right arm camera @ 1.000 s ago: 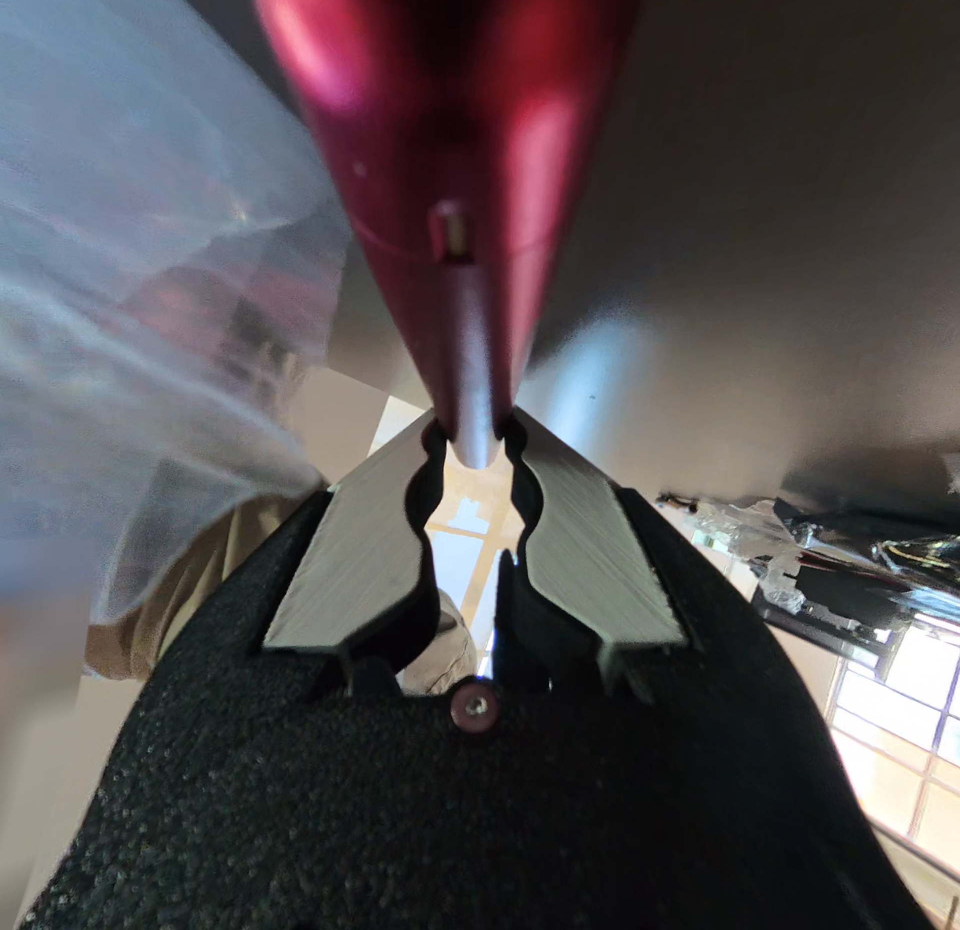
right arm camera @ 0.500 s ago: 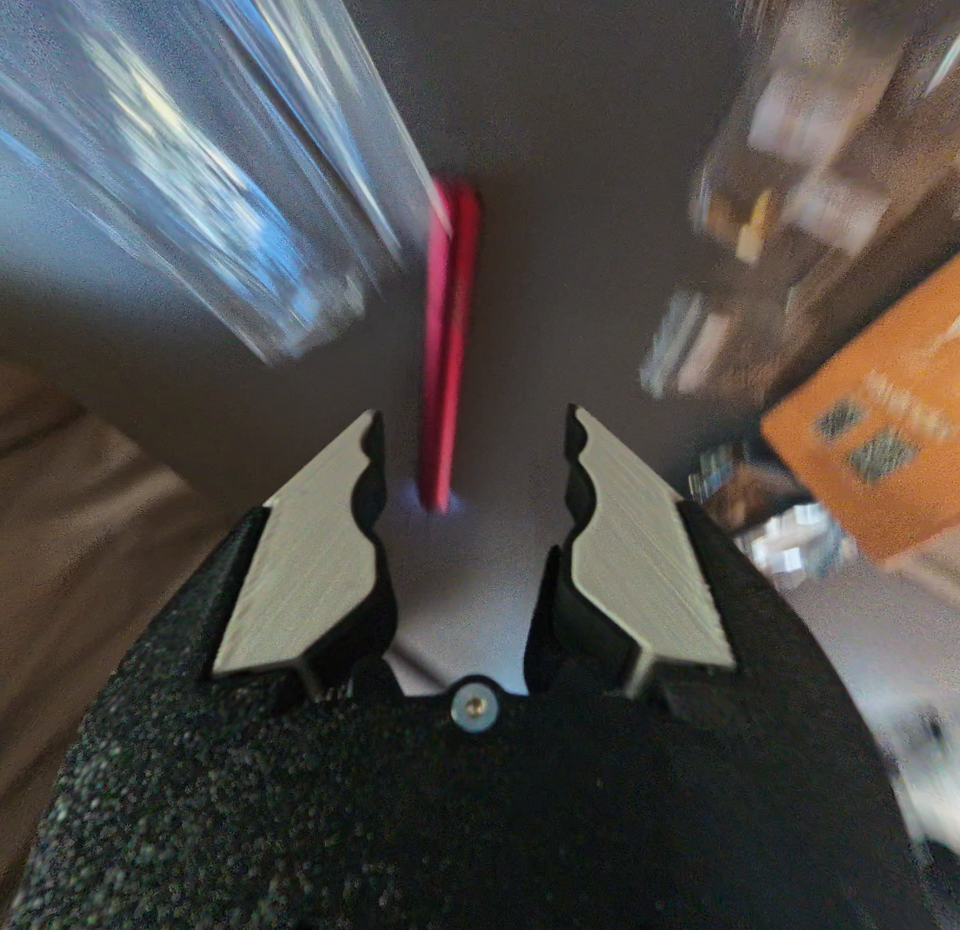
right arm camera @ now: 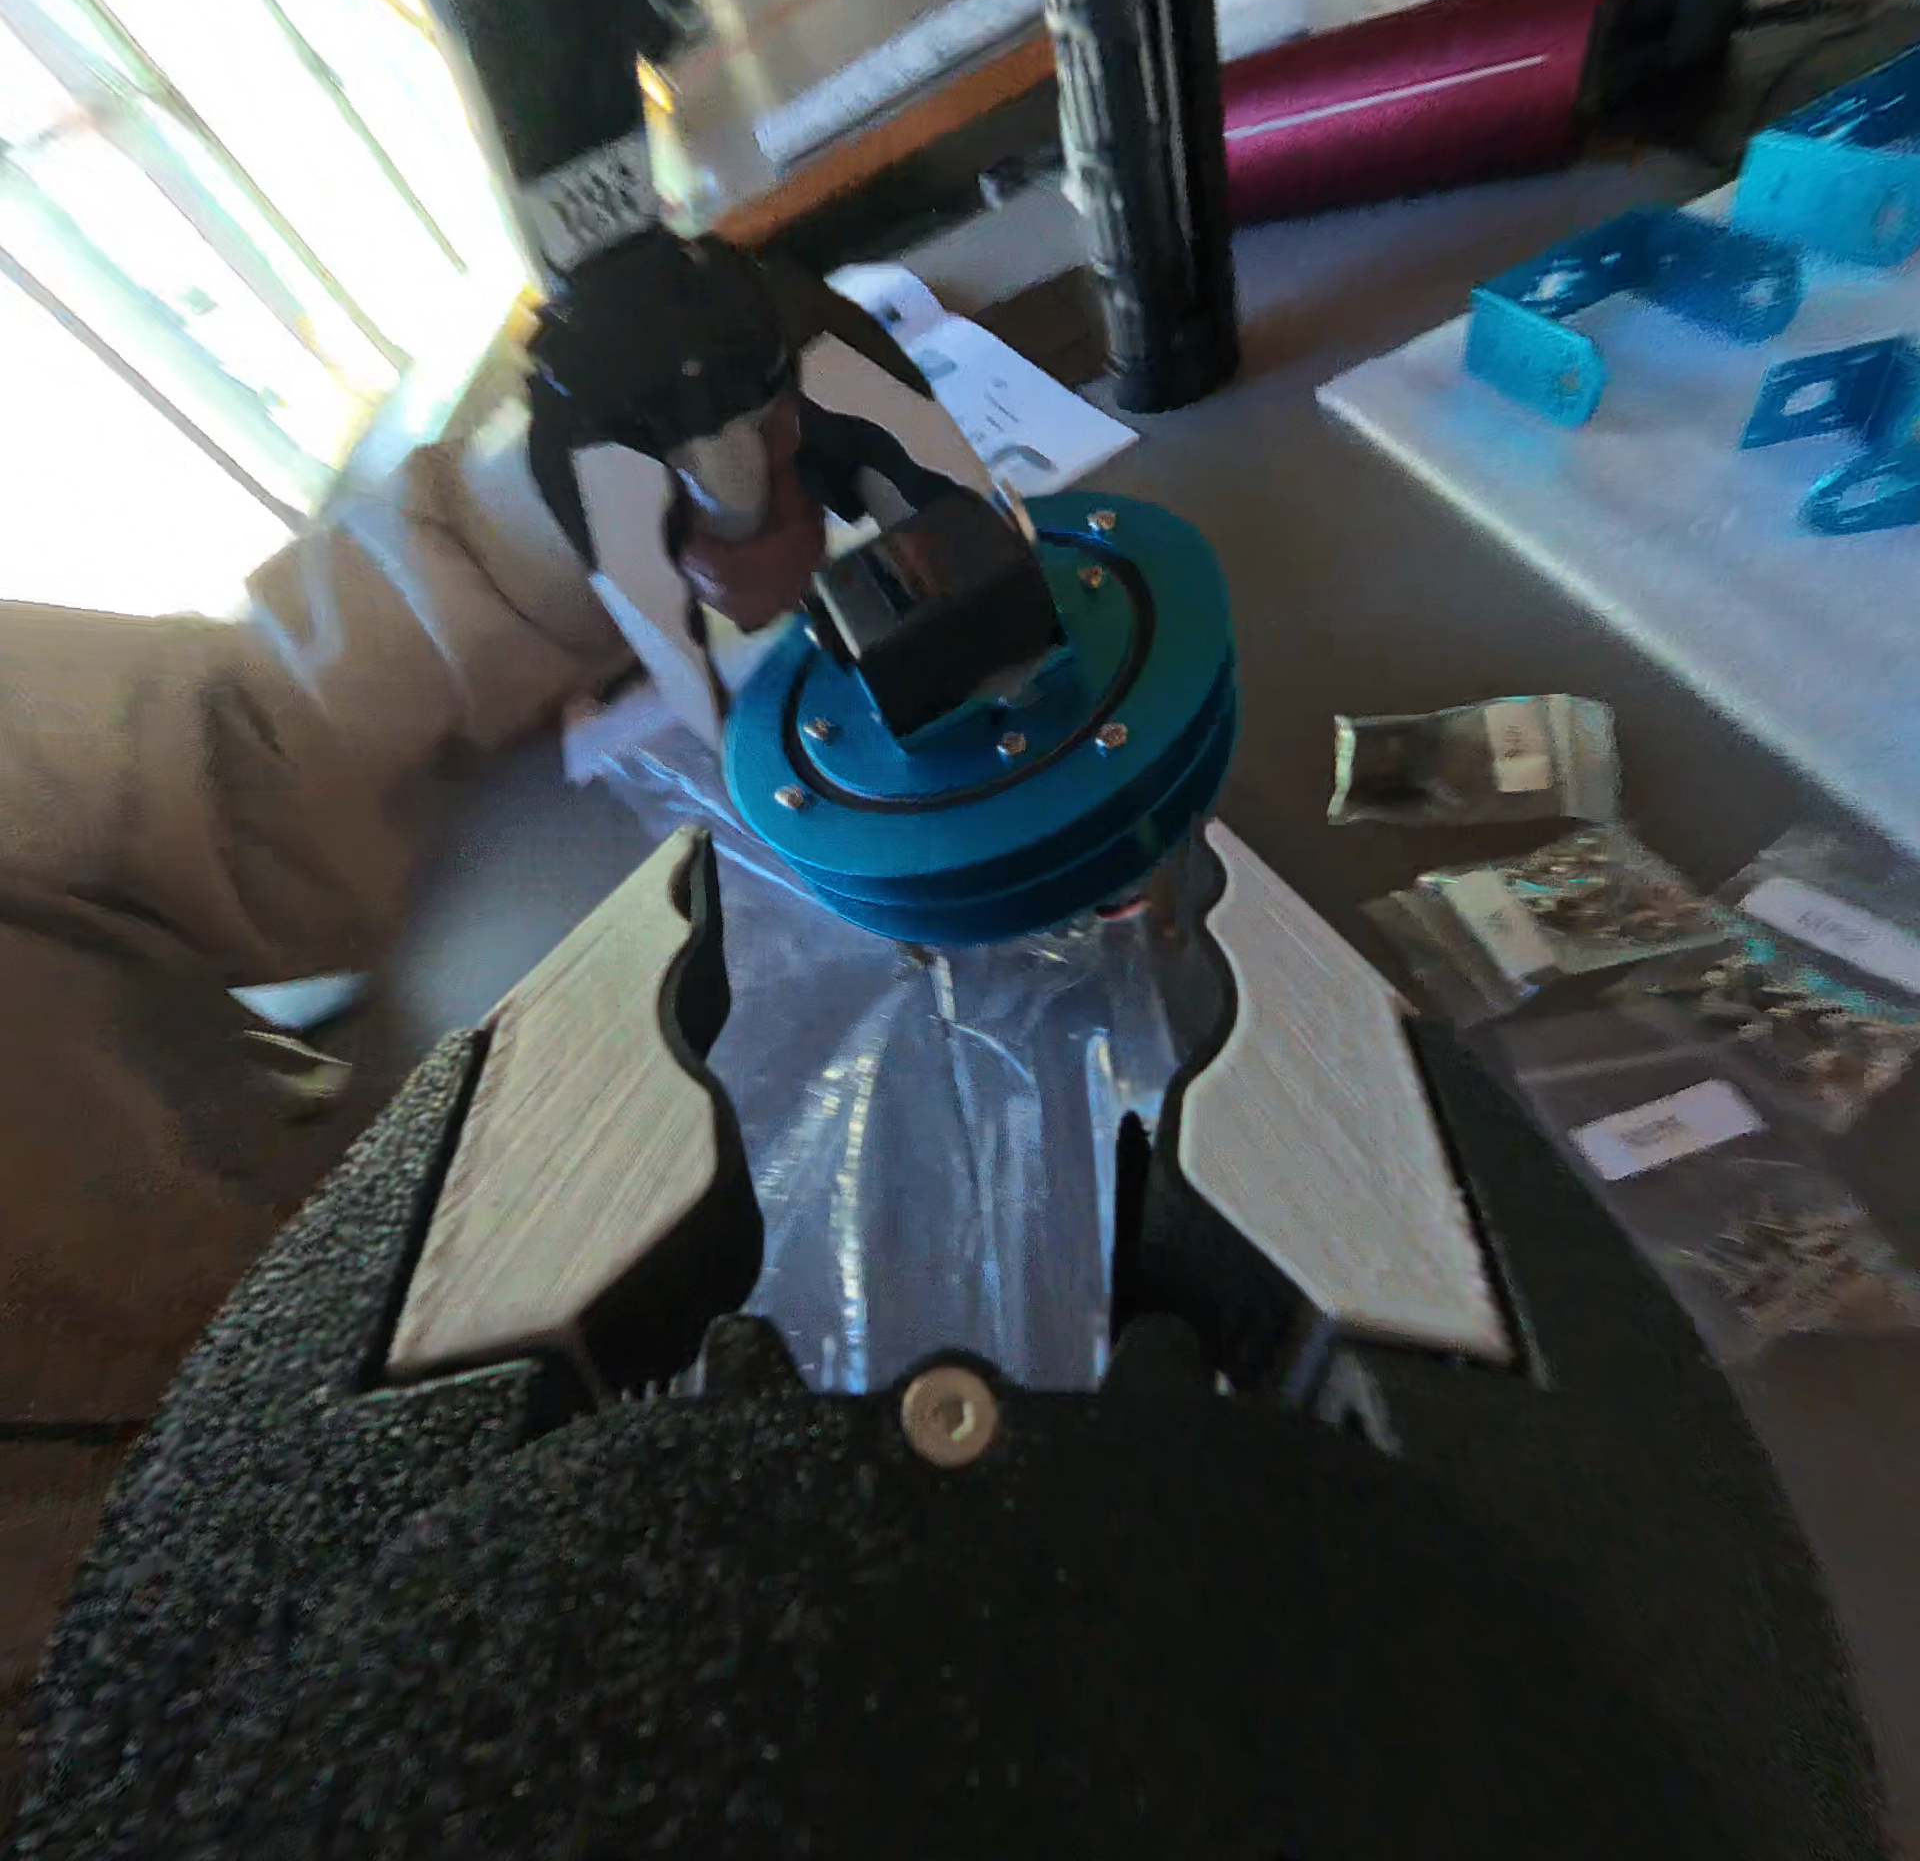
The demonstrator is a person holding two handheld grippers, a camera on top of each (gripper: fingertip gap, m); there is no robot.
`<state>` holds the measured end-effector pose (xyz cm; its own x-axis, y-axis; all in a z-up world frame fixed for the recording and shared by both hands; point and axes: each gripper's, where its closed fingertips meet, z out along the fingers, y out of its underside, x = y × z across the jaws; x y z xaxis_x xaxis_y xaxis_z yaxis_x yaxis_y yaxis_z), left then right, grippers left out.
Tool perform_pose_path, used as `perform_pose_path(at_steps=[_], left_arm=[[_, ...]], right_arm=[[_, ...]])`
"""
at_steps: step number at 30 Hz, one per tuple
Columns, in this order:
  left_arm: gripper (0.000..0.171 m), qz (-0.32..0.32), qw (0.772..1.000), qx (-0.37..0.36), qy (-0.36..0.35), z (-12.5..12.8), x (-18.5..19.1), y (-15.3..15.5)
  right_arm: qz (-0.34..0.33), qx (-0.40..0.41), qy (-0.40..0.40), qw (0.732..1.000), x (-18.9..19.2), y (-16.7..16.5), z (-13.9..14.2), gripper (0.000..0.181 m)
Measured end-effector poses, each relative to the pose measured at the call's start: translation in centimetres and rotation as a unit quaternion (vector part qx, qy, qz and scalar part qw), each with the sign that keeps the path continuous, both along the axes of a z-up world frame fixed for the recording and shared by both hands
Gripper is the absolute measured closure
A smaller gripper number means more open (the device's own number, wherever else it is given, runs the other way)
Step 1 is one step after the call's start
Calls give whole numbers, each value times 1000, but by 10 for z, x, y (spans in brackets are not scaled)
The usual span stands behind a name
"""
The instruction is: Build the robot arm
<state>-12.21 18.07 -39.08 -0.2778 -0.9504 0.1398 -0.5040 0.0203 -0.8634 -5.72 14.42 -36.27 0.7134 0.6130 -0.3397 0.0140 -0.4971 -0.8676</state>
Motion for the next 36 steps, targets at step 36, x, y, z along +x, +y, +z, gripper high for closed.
perform_pose_path(at_steps=[36], left_arm=[[91,-8,990,138,20,17,-26,-11]], right_arm=[[-24,-40,-159,986,-52,-4,-18,80]])
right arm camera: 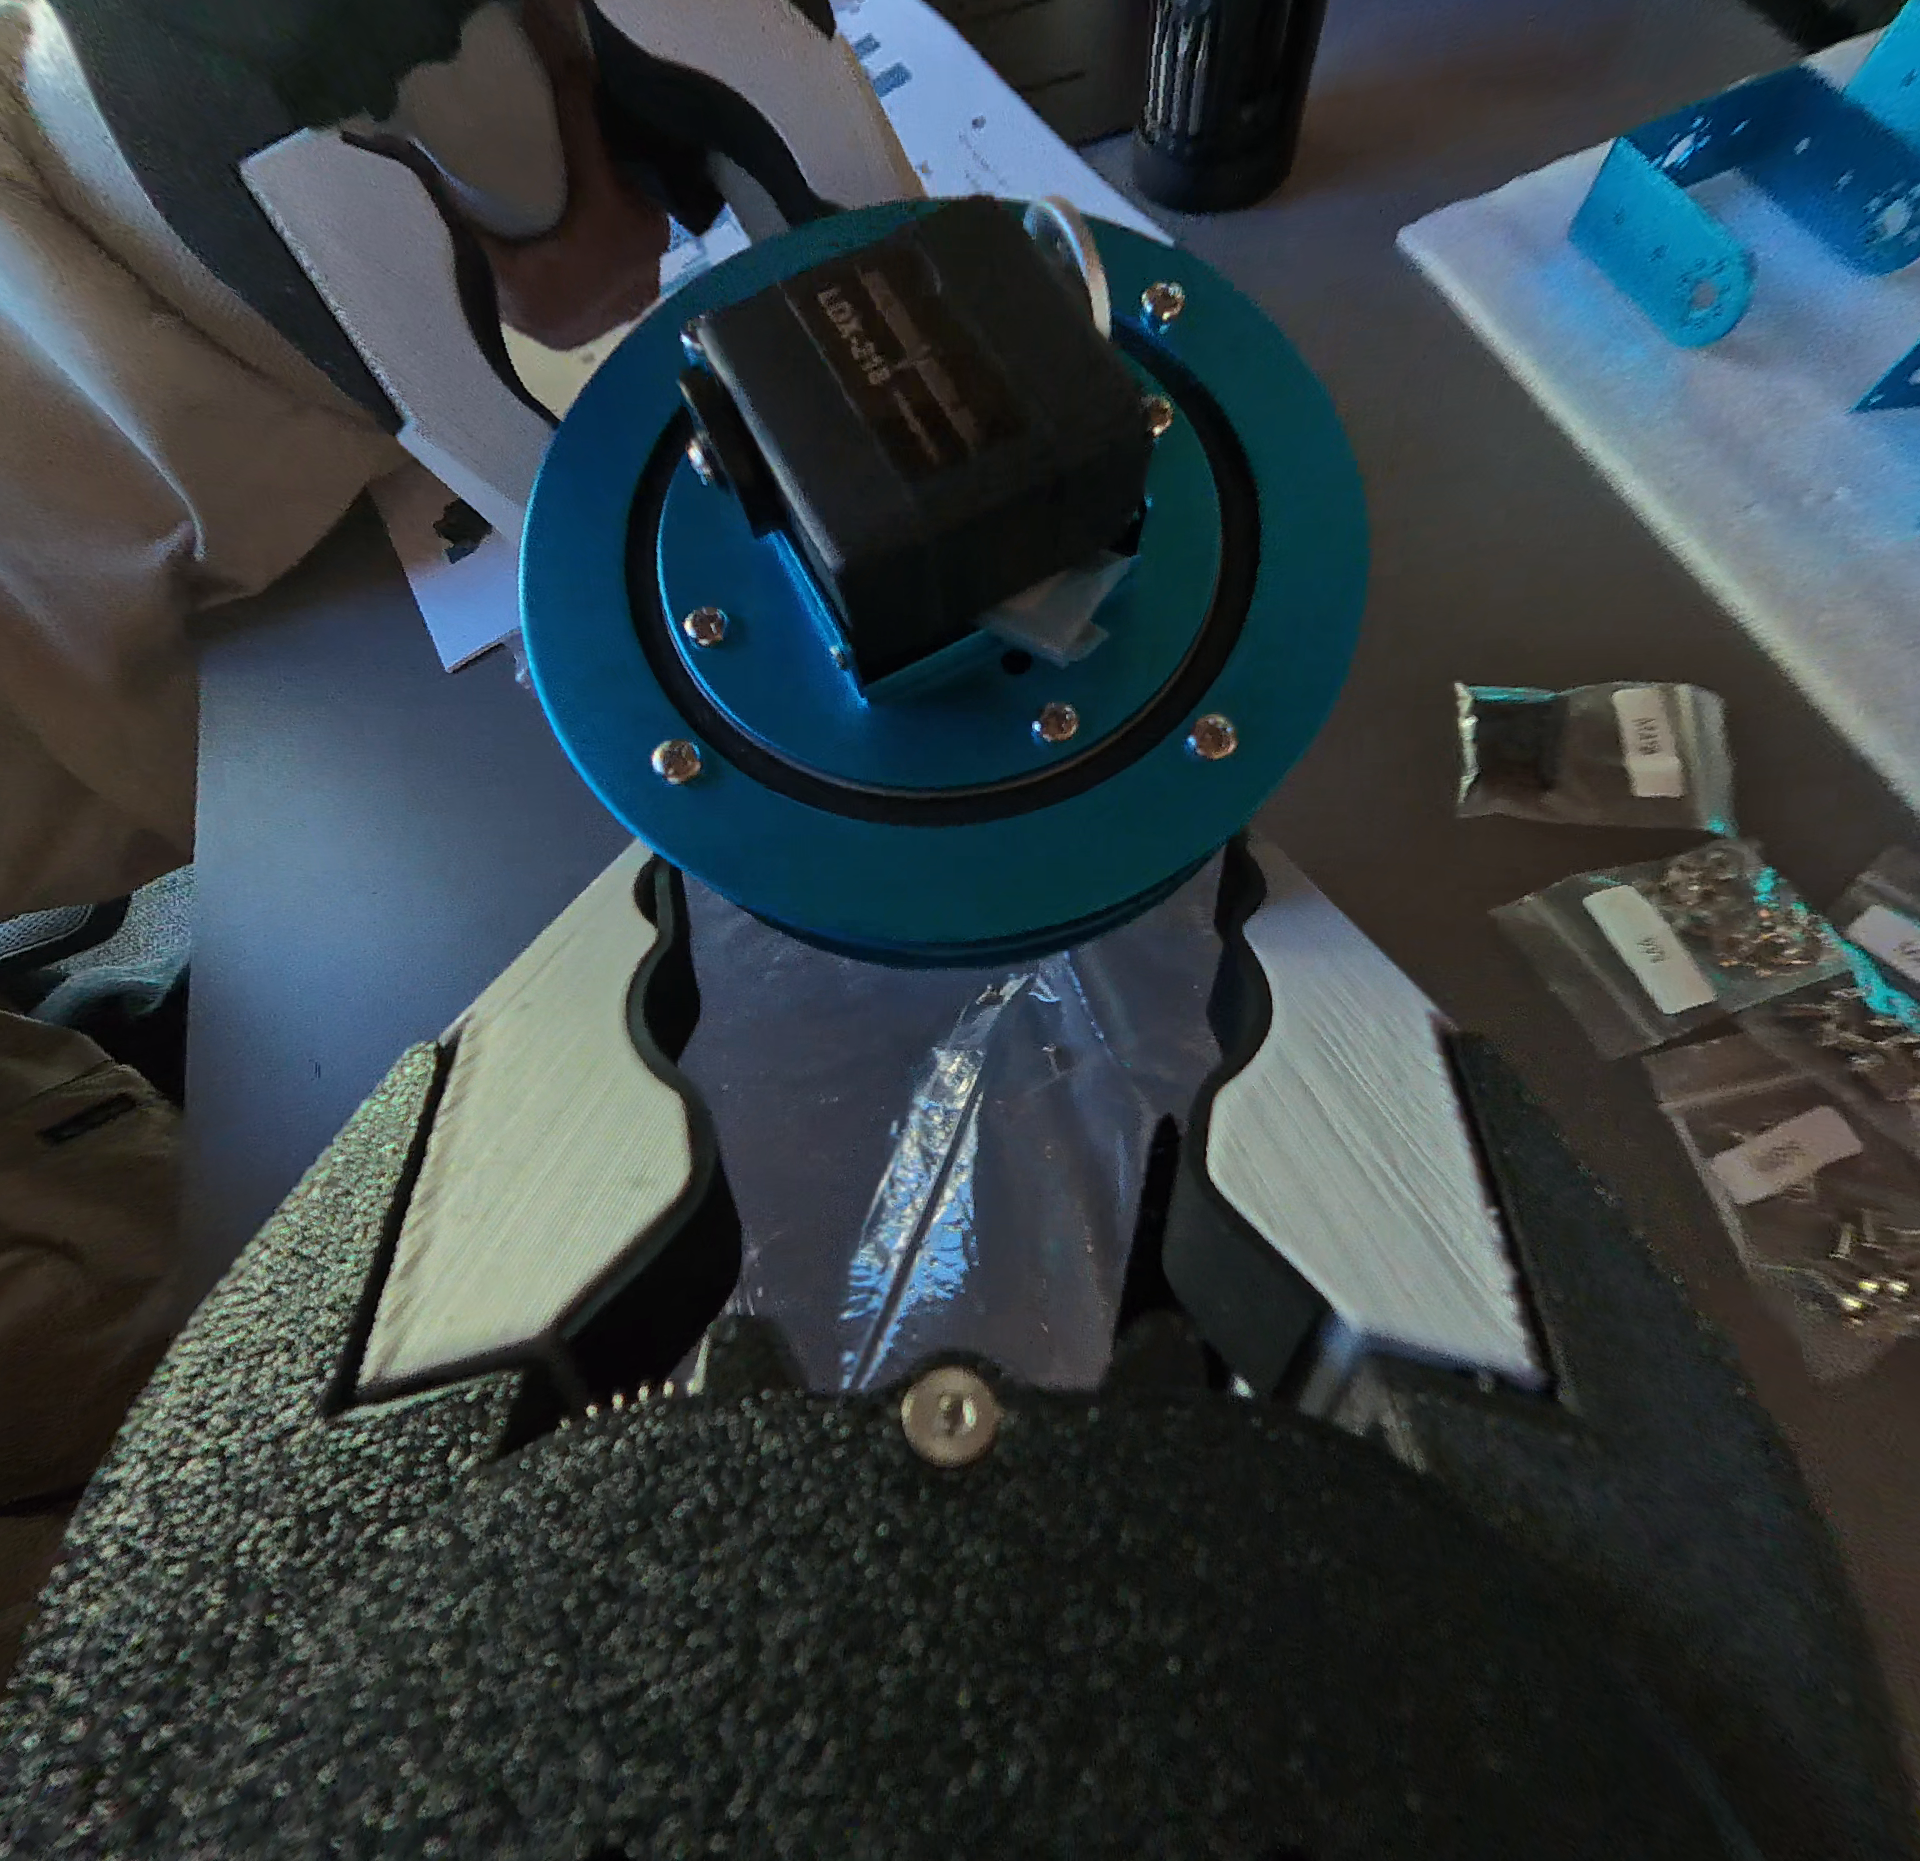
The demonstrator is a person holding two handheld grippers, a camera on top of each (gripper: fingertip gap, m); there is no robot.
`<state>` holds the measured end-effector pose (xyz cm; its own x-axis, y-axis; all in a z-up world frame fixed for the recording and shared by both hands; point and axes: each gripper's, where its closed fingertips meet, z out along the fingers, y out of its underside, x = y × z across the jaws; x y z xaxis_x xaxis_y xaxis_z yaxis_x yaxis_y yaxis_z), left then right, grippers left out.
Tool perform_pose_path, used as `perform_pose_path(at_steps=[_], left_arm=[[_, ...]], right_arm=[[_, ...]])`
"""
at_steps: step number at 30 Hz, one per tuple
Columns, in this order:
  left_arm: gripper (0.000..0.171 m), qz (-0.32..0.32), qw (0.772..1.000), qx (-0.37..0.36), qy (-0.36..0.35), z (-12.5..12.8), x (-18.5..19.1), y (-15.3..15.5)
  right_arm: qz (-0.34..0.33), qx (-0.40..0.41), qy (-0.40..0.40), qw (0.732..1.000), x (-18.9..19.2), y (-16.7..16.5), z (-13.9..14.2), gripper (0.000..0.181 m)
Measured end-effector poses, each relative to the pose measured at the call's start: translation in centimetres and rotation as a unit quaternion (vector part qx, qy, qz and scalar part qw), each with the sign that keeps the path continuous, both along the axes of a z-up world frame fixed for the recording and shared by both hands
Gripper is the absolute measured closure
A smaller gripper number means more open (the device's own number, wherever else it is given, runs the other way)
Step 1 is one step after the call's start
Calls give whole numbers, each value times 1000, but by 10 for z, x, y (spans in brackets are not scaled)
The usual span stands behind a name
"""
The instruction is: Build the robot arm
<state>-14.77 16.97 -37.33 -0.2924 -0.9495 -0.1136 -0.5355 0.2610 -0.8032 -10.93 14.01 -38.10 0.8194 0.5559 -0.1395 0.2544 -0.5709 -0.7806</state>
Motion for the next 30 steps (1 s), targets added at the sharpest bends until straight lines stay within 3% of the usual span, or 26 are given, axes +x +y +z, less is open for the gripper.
perform_pose_path(at_steps=[8,18,21,24,28,30], left_arm=[[93,-3,994,25,107,-45,-16,3],[93,-3,994,52,100,-43,-17,4],[89,6,991,116,71,-26,-23,9],[87,79,980,184,7,12,-33,16],[101,248,954,118,-122,63,-65,6],[109,280,938,68,-190,75,-79,-13]], right_arm=[[2,-10,-41,999,-9,2,-20,80],[15,-16,-29,999,-6,-1,-30,81],[12,10,-29,999,4,-3,-18,86],[0,47,-25,999,16,-6,3,91],[12,107,-14,994,9,-11,29,107],[17,152,12,988,0,-9,44,114]])
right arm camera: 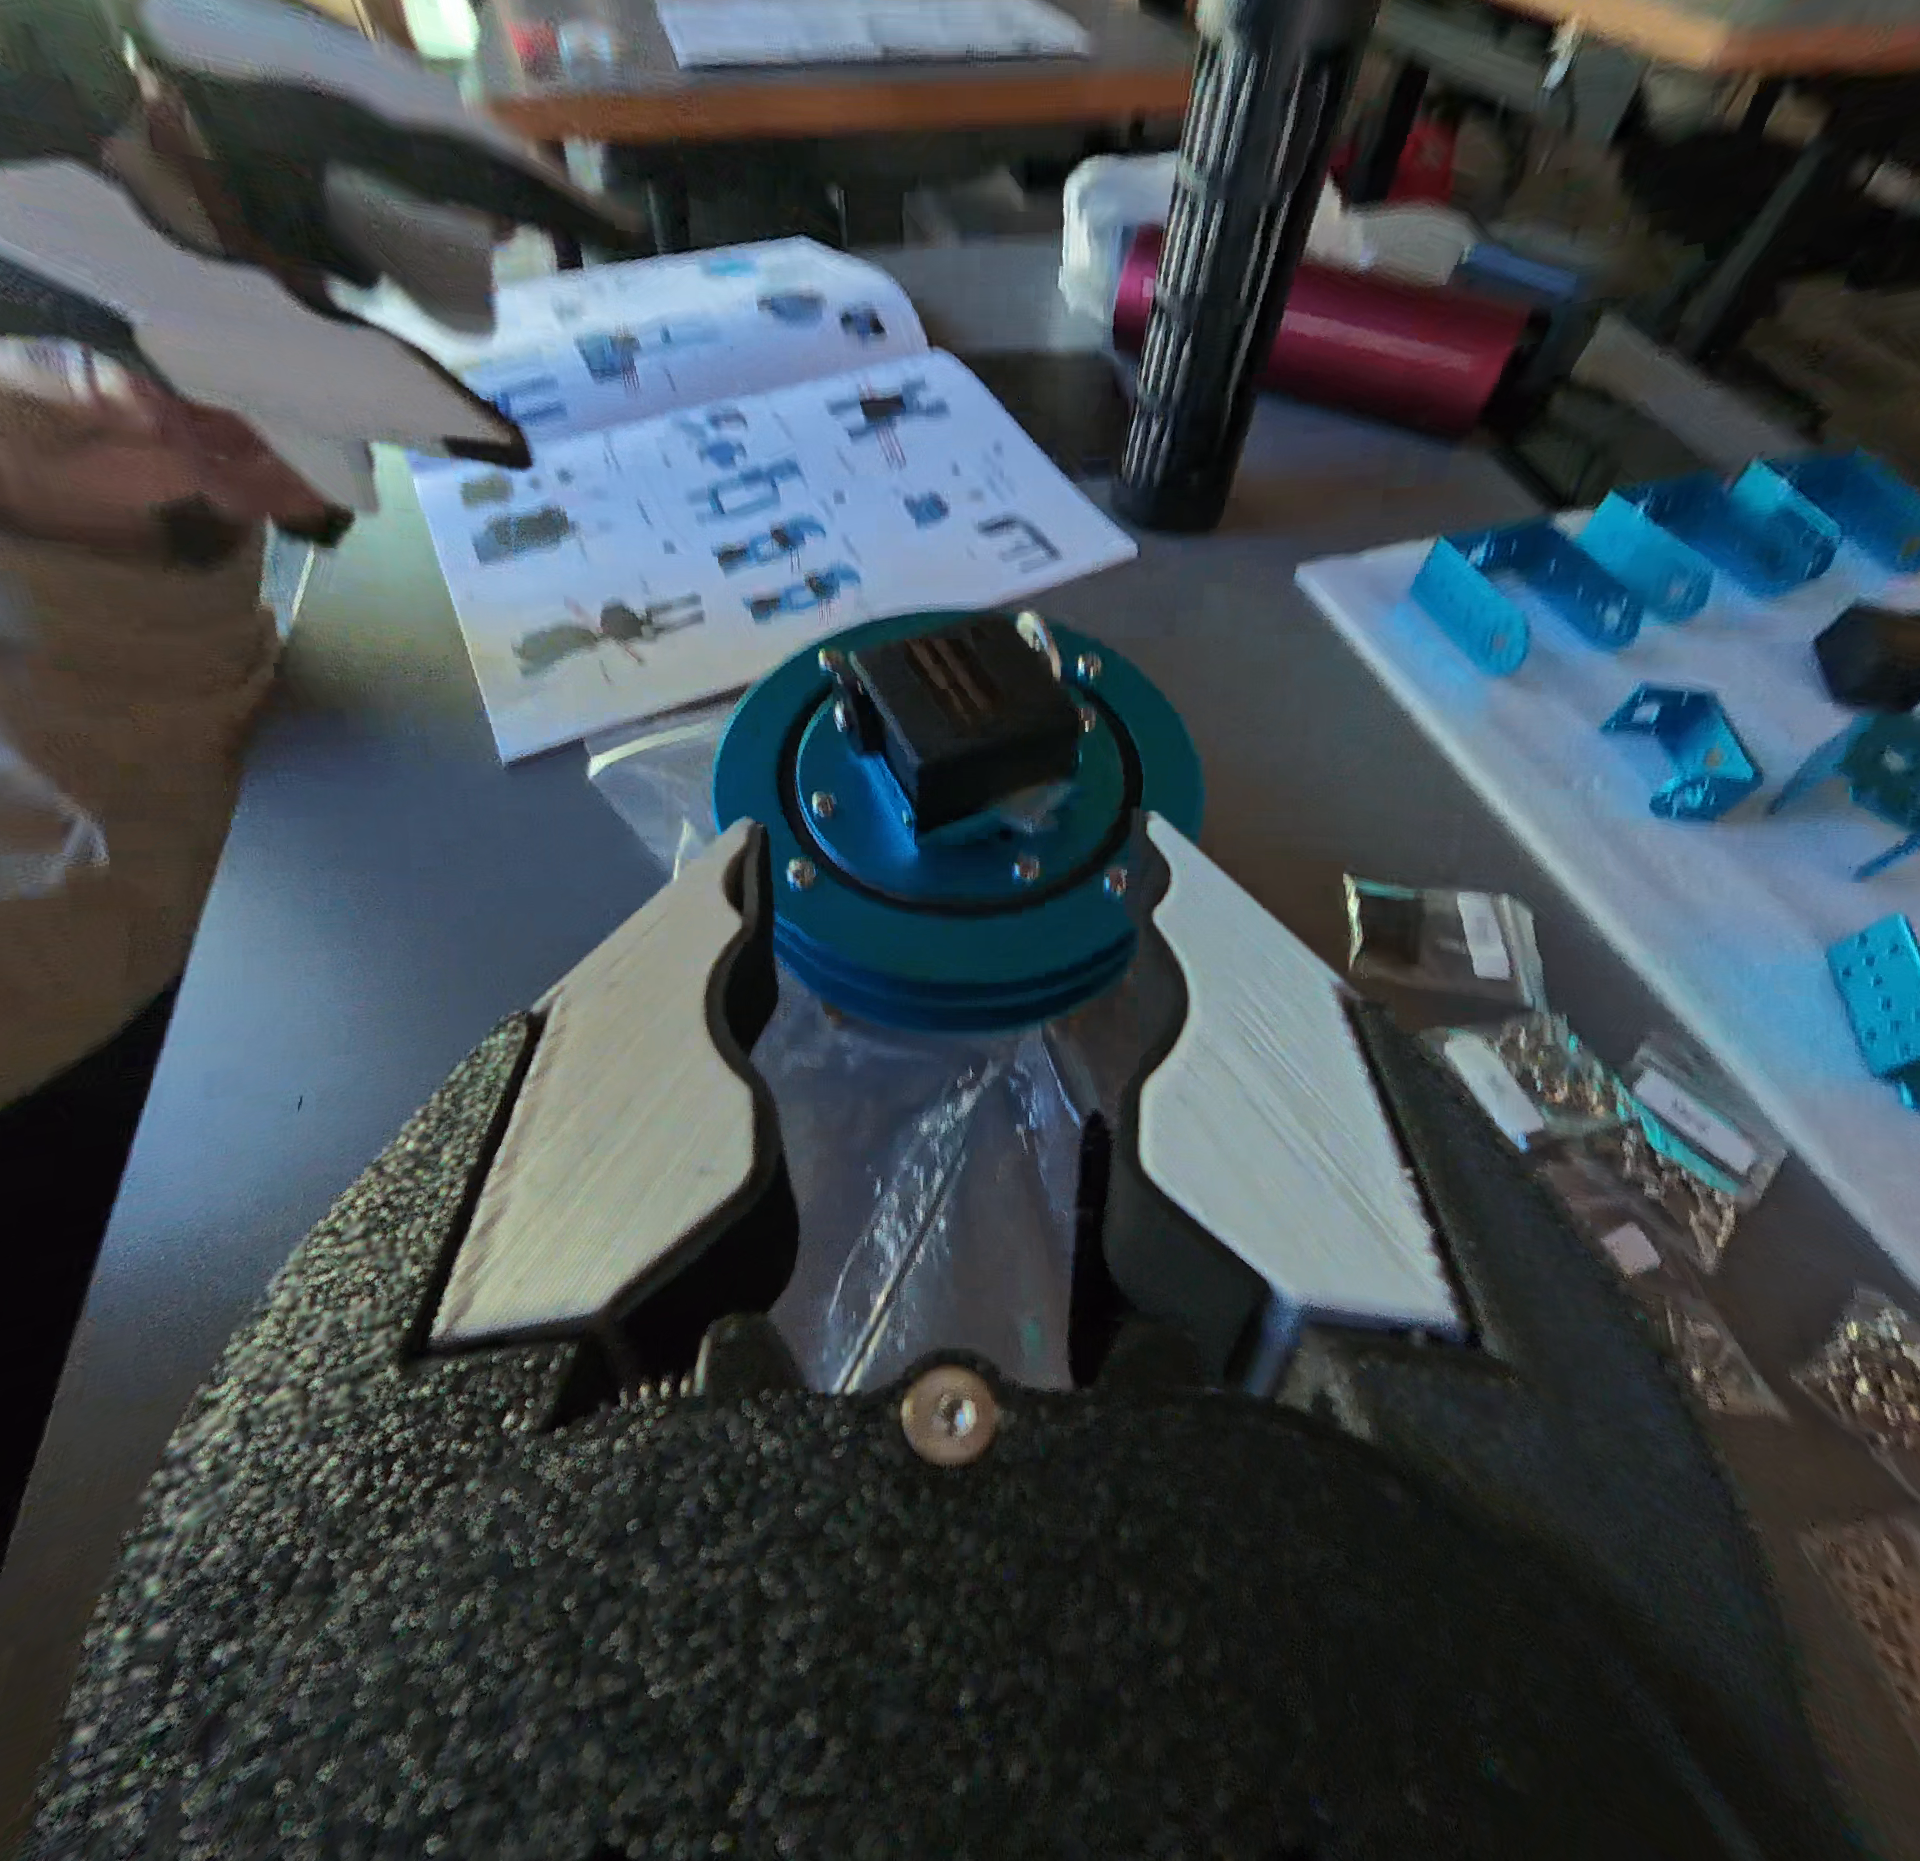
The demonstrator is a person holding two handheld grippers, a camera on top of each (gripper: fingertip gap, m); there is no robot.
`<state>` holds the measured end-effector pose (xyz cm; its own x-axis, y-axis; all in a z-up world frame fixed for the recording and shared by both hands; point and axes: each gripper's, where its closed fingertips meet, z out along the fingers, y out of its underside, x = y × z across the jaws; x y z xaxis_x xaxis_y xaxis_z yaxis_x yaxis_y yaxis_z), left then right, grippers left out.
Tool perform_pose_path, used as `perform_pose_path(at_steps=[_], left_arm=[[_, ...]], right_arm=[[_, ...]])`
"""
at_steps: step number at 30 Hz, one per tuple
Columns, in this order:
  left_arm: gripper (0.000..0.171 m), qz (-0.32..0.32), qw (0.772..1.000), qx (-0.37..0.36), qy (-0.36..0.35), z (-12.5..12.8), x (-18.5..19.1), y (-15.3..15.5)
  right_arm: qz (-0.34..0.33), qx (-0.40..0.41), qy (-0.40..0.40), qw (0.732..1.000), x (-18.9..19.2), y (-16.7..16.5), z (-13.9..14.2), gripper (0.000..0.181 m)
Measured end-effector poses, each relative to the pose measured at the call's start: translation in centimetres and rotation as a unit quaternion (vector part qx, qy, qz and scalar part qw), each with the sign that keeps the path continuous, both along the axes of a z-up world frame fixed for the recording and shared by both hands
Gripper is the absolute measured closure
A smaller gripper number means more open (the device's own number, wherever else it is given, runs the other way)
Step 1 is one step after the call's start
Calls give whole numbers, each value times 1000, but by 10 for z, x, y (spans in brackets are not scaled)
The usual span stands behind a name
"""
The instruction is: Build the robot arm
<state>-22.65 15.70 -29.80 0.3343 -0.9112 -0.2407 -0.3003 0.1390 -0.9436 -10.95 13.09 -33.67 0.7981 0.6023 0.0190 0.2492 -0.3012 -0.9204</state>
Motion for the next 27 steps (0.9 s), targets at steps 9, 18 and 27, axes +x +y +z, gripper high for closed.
perform_pose_path(at_steps=[9,18,27], left_arm=[[119,4,996,-37,-80,-25,1,-27],[118,-21,995,-22,-92,-38,2,-33],[118,0,997,-52,-64,-49,2,-21]], right_arm=[[-29,67,71,995,11,-1,2,127],[-4,78,69,995,2,-17,-8,133],[-10,70,70,995,1,-17,-12,133]])
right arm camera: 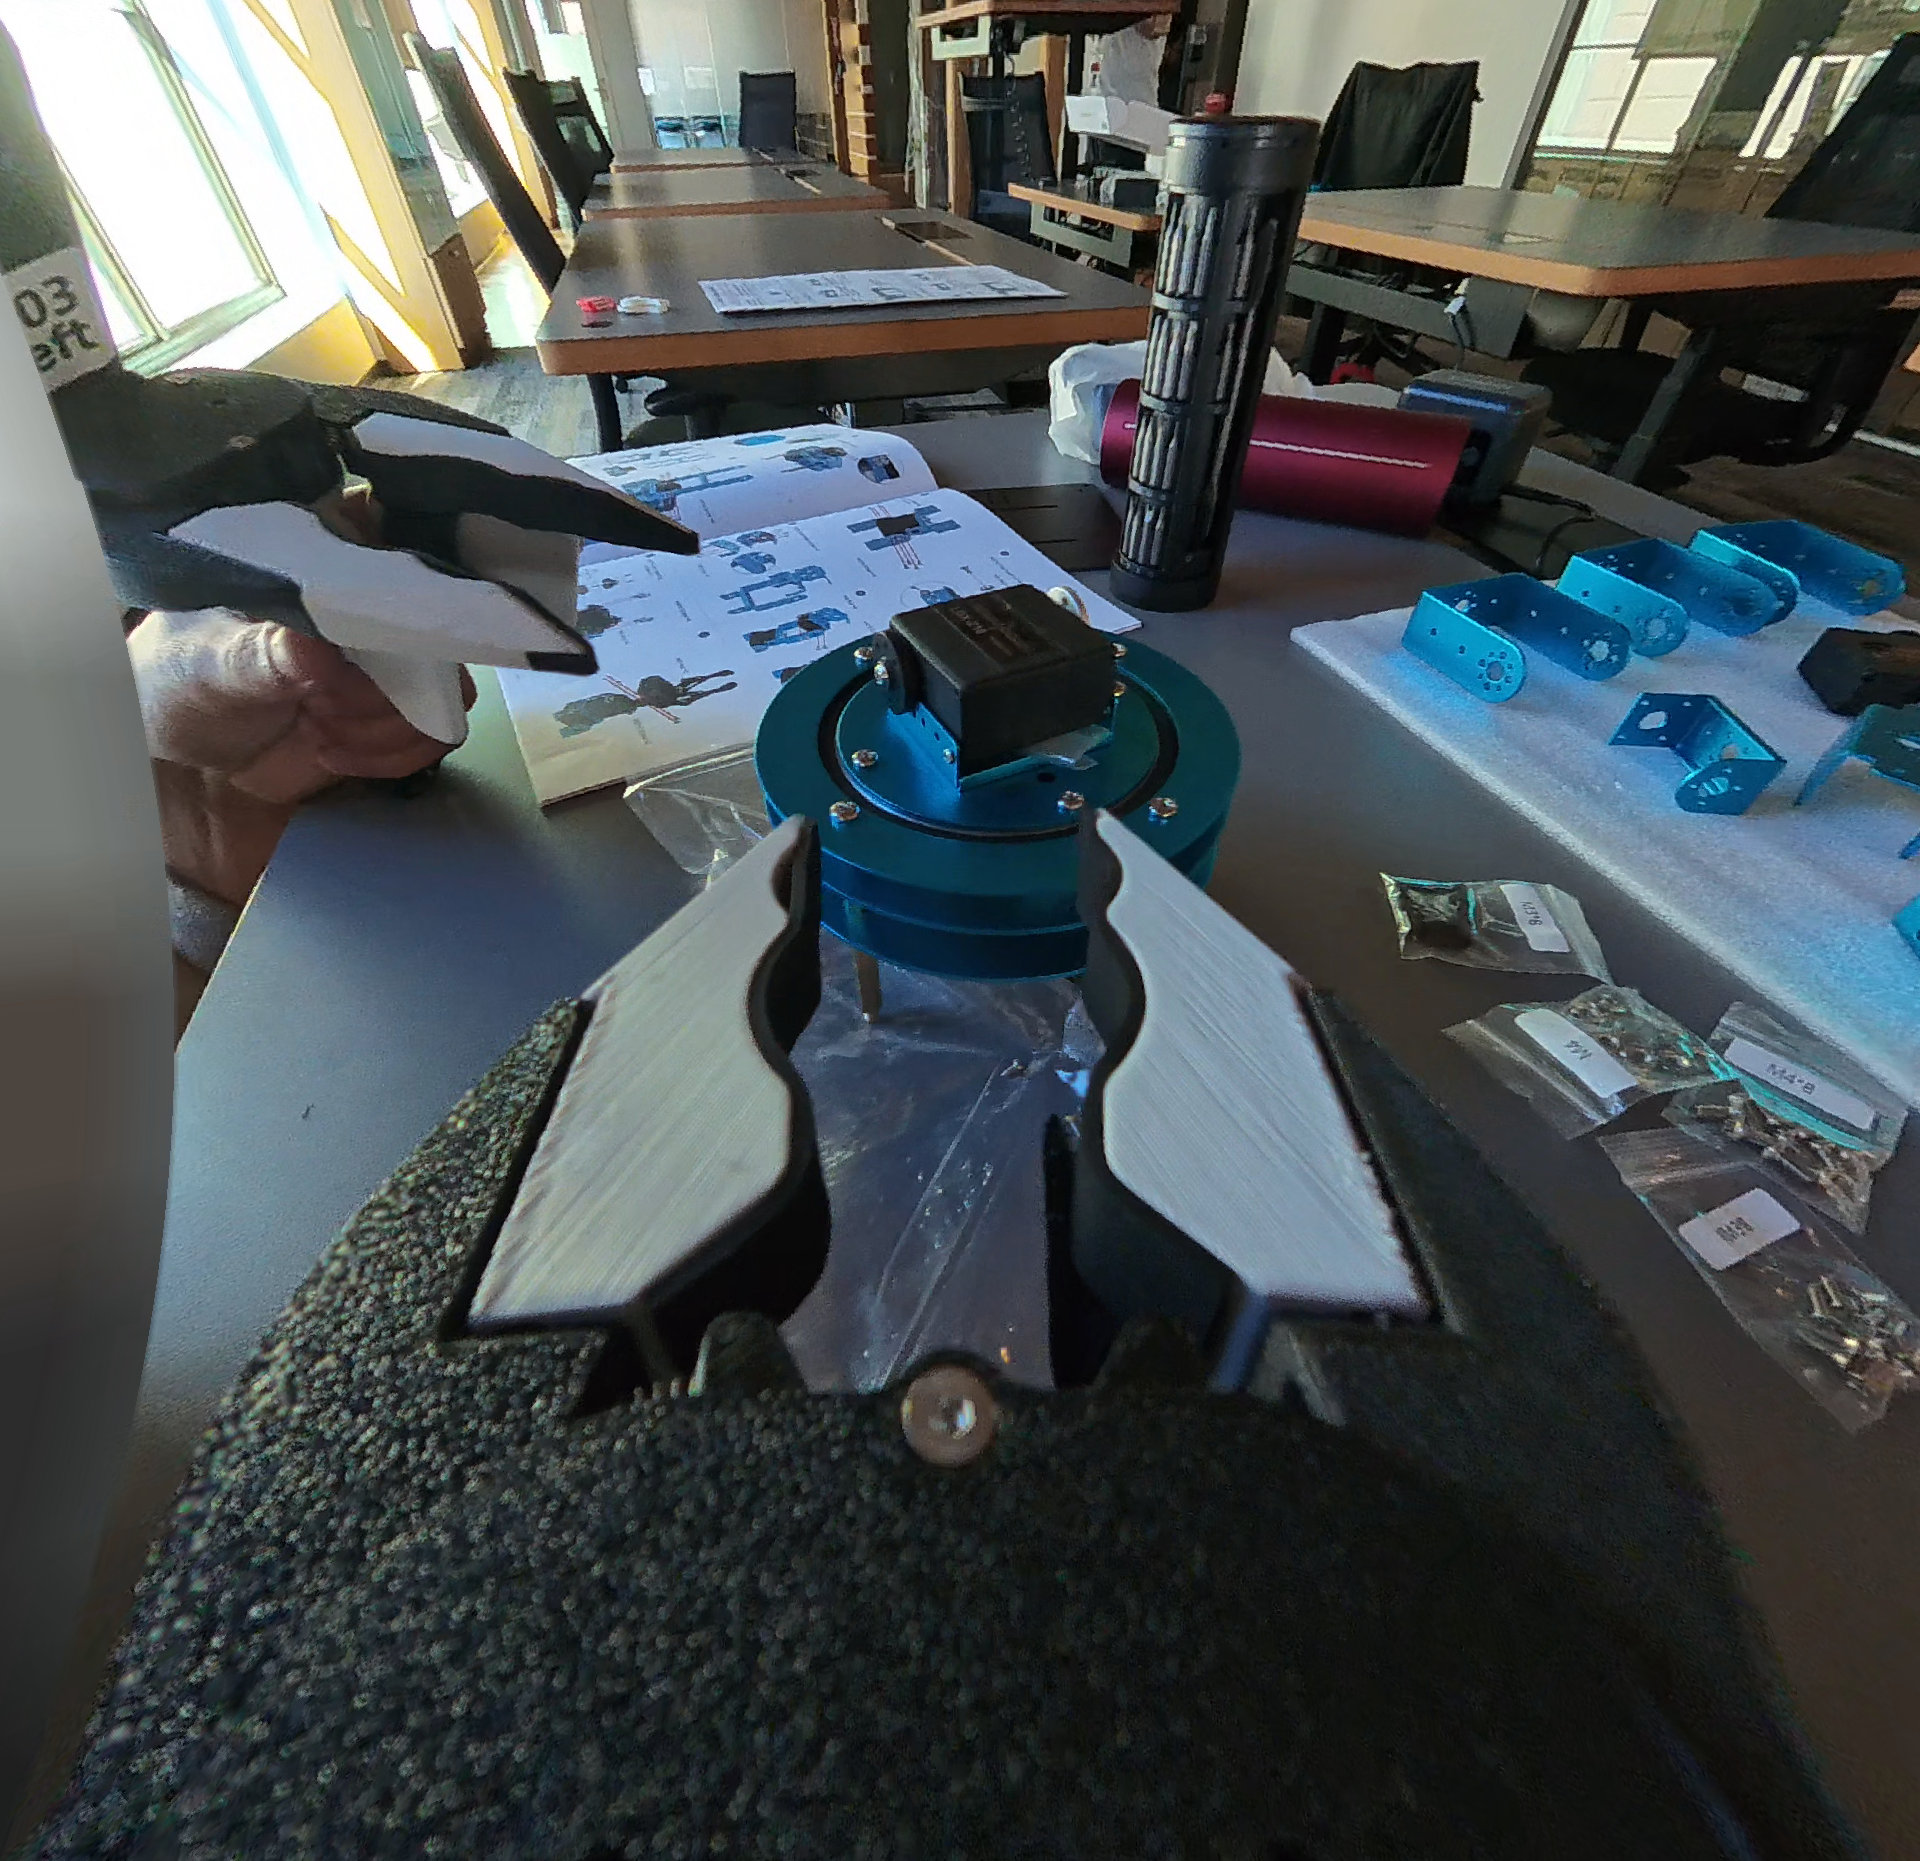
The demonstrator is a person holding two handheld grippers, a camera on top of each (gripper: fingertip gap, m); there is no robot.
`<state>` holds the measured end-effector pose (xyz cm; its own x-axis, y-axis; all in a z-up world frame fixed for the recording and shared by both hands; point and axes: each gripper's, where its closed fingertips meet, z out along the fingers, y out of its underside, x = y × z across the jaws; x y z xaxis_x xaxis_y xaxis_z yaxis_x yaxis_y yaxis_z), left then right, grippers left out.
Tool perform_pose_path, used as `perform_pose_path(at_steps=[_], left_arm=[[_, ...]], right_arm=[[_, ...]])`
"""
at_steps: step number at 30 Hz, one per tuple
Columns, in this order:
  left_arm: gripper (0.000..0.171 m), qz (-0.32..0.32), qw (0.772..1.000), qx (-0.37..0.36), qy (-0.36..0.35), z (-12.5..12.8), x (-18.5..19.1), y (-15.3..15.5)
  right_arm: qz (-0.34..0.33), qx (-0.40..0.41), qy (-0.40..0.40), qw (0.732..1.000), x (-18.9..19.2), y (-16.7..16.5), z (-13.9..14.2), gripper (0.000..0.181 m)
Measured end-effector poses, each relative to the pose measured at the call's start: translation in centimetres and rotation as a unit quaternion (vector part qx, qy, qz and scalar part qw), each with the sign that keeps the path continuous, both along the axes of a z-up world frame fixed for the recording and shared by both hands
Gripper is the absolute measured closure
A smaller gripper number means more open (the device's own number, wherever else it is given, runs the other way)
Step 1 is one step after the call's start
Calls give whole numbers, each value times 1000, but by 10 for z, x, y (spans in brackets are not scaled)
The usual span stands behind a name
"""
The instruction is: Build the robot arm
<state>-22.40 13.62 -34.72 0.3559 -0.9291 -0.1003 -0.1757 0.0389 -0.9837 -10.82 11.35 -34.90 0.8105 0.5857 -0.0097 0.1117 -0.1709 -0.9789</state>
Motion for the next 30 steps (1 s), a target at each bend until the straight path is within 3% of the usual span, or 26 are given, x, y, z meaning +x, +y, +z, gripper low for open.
perform_pose_path(at_steps=[10,30], left_arm=[[118,7,999,-2,34,-10,4,3],[118,26,998,34,37,-8,2,2]], right_arm=[[2,-15,42,999,7,2,3,134],[12,-13,8,1000,-3,-1,-3,136]])
